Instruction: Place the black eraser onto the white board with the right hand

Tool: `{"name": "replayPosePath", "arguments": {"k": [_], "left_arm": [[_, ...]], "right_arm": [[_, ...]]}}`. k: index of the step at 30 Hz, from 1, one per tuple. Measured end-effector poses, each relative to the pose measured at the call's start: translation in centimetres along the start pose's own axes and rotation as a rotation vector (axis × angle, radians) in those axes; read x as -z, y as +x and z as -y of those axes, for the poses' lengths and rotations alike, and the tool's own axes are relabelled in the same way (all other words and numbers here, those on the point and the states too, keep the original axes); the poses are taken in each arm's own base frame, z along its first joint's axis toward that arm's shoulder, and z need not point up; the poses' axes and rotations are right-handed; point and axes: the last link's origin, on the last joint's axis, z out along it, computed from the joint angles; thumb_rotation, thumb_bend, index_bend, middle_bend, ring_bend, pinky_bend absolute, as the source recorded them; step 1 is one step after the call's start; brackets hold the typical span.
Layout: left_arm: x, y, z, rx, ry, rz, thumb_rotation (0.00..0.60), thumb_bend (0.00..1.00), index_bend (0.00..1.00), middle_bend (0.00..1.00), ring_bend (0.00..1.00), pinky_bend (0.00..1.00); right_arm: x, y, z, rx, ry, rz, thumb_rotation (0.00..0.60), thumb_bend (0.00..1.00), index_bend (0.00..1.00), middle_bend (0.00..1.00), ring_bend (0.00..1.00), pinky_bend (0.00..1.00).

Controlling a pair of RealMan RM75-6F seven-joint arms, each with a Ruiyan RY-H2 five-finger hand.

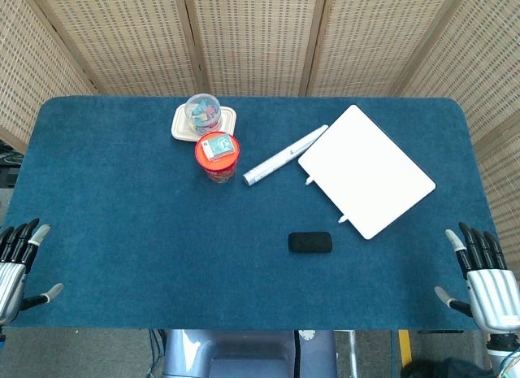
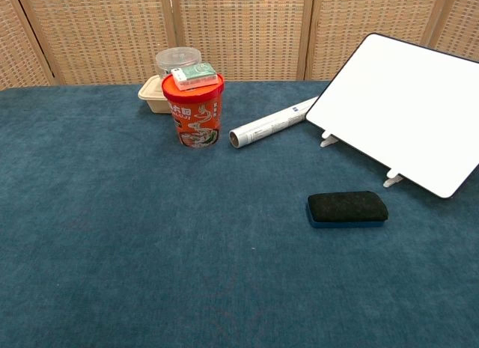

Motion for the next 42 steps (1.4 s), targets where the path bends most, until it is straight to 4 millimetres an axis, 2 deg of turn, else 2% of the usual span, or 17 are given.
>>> {"name": "replayPosePath", "arguments": {"k": [7, 10, 15, 17, 20, 26, 30, 36, 42], "left_arm": [[-0.1, 0.0, 0.0, -0.002, -0.006, 0.007, 0.600, 0.00, 0.00, 0.00, 0.00, 0.00], [-0.2, -0.1, 0.0, -0.004, -0.003, 0.007, 0.600, 0.00, 0.00, 0.00, 0.00, 0.00], [-0.4, -0.3, -0.1, -0.013, 0.002, 0.011, 0.600, 0.00, 0.00, 0.00, 0.00, 0.00], [-0.5, -0.4, -0.1, -0.017, 0.006, 0.014, 0.600, 0.00, 0.00, 0.00, 0.00, 0.00], [-0.8, -0.6, -0.2, -0.024, 0.017, 0.021, 0.600, 0.00, 0.00, 0.00, 0.00, 0.00], [-1.4, -0.9, -0.3, -0.034, 0.039, 0.030, 0.600, 0.00, 0.00, 0.00, 0.00, 0.00], [-1.7, -0.9, -0.1, -0.032, 0.051, 0.034, 0.600, 0.00, 0.00, 0.00, 0.00, 0.00], [-2.1, -0.9, 0.1, -0.027, 0.062, 0.041, 0.600, 0.00, 0.00, 0.00, 0.00, 0.00], [-2.2, -0.8, 0.2, -0.022, 0.065, 0.045, 0.600, 0.00, 0.00, 0.00, 0.00, 0.00]], "right_arm": [[-0.6, -0.3, 0.1, -0.022, 0.017, -0.008, 0.600, 0.00, 0.01, 0.00, 0.00, 0.00], [-1.3, -0.3, 0.3, -0.032, 0.047, -0.029, 0.600, 0.00, 0.05, 0.01, 0.00, 0.01], [-2.9, -0.9, 1.4, -0.042, 0.147, -0.005, 0.600, 0.00, 0.11, 0.07, 0.02, 0.08], [-3.6, -1.3, 1.9, -0.057, 0.185, 0.029, 0.600, 0.00, 0.14, 0.13, 0.09, 0.15], [-5.2, -1.8, 3.1, -0.070, 0.261, 0.087, 0.600, 0.00, 0.17, 0.19, 0.16, 0.22], [-8.9, -3.2, 6.8, -0.047, 0.404, 0.159, 0.600, 0.00, 0.18, 0.24, 0.21, 0.29], [-11.1, -5.0, 9.4, -0.019, 0.446, 0.214, 0.600, 0.00, 0.19, 0.25, 0.22, 0.31], [-13.2, -7.8, 12.1, -0.016, 0.420, 0.290, 0.600, 0.00, 0.21, 0.27, 0.24, 0.34], [-14.1, -10.3, 15.6, 0.044, 0.442, 0.307, 0.600, 0.00, 0.24, 0.31, 0.28, 0.38]]}}
